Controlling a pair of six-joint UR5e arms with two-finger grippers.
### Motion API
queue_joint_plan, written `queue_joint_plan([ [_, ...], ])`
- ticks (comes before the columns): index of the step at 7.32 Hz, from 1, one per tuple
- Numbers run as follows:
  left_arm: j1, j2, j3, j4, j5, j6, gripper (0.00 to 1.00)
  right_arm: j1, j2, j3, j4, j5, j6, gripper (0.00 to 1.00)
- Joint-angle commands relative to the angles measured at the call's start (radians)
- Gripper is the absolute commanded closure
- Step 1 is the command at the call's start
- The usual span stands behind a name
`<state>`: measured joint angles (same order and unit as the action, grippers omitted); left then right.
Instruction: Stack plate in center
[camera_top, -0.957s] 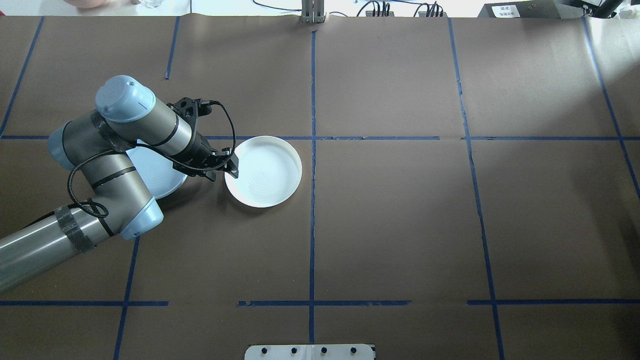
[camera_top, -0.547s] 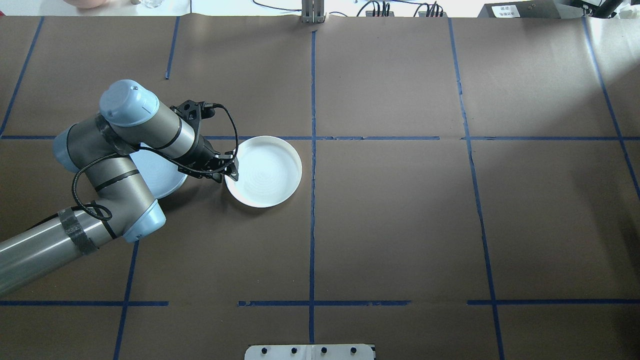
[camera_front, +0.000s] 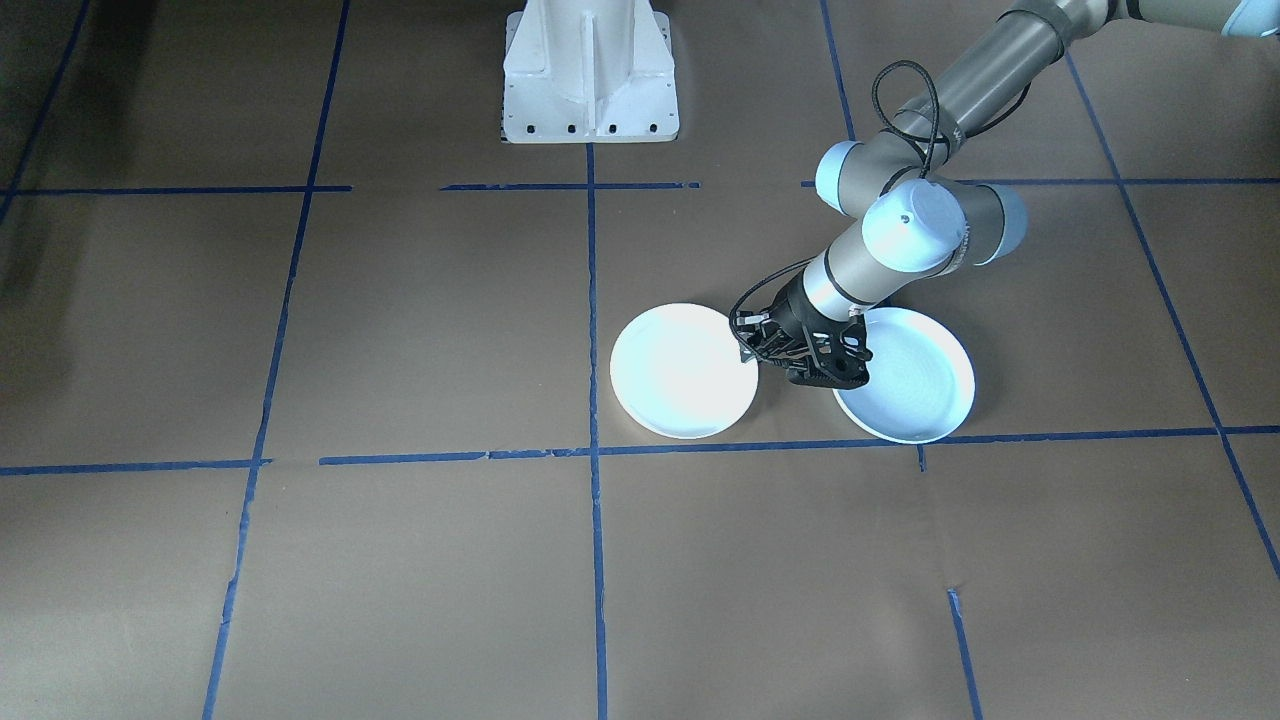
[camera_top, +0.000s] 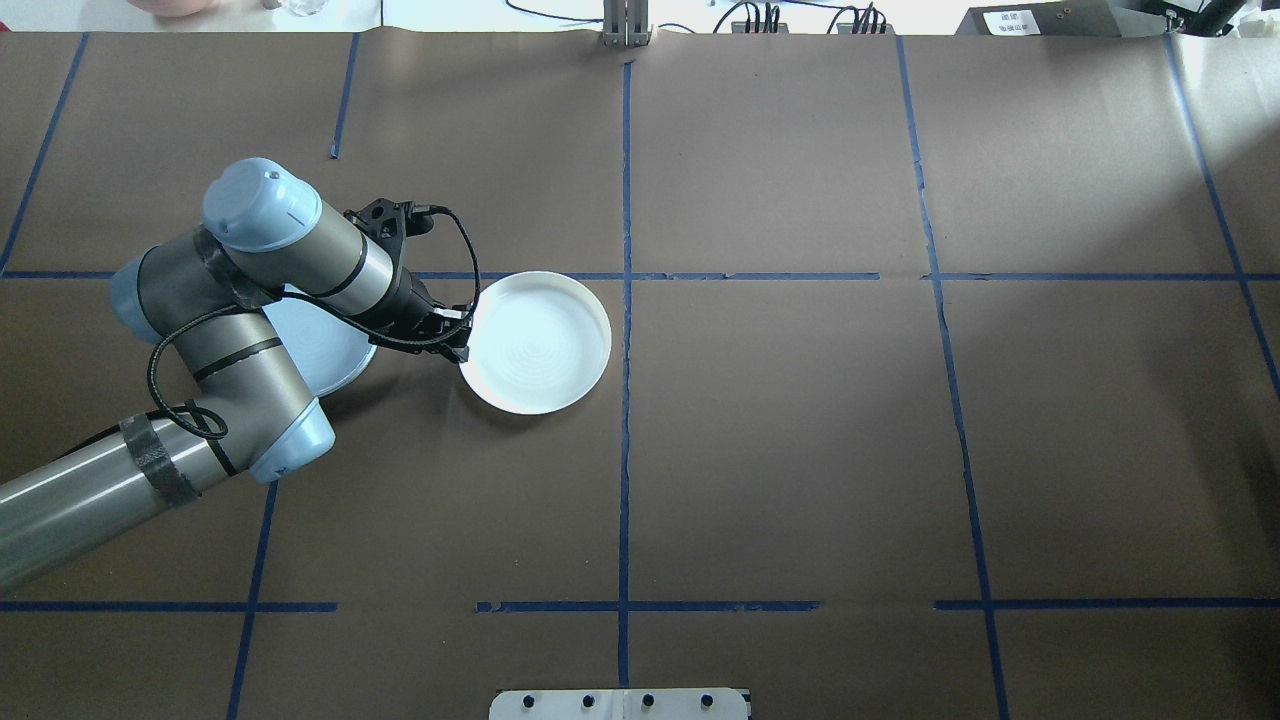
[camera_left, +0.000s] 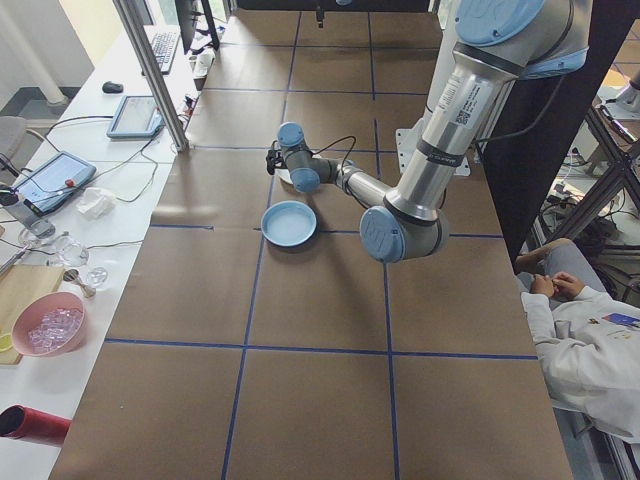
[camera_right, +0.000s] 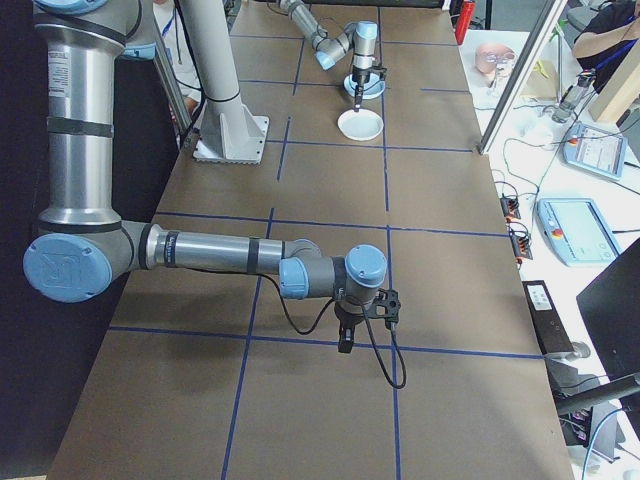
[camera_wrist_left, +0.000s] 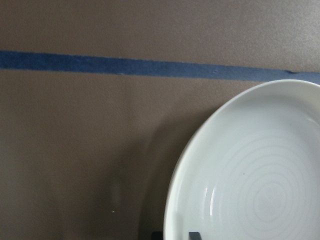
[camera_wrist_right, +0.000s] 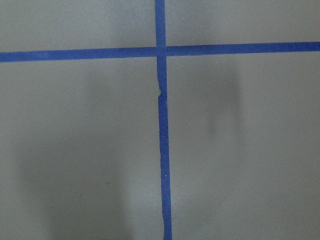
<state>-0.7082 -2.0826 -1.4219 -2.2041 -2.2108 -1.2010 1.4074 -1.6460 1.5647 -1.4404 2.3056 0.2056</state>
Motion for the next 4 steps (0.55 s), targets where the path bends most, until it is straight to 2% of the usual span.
queue_joint_plan([
  [1,-0.063,0.018,-0.075,0.009,-0.010,0.044,1.00,0.001,0.000,0.000,0.000,0.000,0.000,0.00],
  [3,-0.096,0.158,-0.201,0.038,-0.032,0.101,1.00,-0.001,0.000,0.000,0.000,0.000,0.000,0.00],
  [4,-0.123,0.224,-0.227,0.041,-0.036,0.173,1.00,0.001,0.000,0.000,0.000,0.000,0.000,0.00],
])
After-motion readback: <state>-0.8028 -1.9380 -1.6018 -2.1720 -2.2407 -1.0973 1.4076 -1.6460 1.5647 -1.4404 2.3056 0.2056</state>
